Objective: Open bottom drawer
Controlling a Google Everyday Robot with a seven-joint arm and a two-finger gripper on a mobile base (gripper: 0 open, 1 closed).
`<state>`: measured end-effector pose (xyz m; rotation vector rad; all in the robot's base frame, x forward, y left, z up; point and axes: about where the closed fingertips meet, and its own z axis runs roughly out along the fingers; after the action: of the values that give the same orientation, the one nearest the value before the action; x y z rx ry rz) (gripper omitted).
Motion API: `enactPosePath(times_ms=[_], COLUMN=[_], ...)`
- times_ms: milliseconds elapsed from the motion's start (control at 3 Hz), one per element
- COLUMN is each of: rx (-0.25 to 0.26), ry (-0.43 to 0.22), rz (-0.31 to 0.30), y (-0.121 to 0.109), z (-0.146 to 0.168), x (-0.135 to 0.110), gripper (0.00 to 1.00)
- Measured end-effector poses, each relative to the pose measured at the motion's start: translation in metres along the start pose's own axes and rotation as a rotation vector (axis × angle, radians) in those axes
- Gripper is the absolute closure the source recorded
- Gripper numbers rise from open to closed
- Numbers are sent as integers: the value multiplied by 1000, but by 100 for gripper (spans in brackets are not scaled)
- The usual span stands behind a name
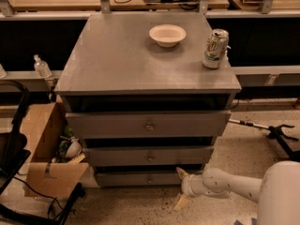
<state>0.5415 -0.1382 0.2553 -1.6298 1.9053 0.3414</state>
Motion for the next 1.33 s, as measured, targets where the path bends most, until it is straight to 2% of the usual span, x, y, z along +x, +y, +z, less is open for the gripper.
enactPosePath(times_ms=[667, 1333], rx=[-39, -74], ry=[71, 93], rz=[-28, -11], y=[-9, -23], z=[37, 67], x=[18, 39], gripper=[0, 0])
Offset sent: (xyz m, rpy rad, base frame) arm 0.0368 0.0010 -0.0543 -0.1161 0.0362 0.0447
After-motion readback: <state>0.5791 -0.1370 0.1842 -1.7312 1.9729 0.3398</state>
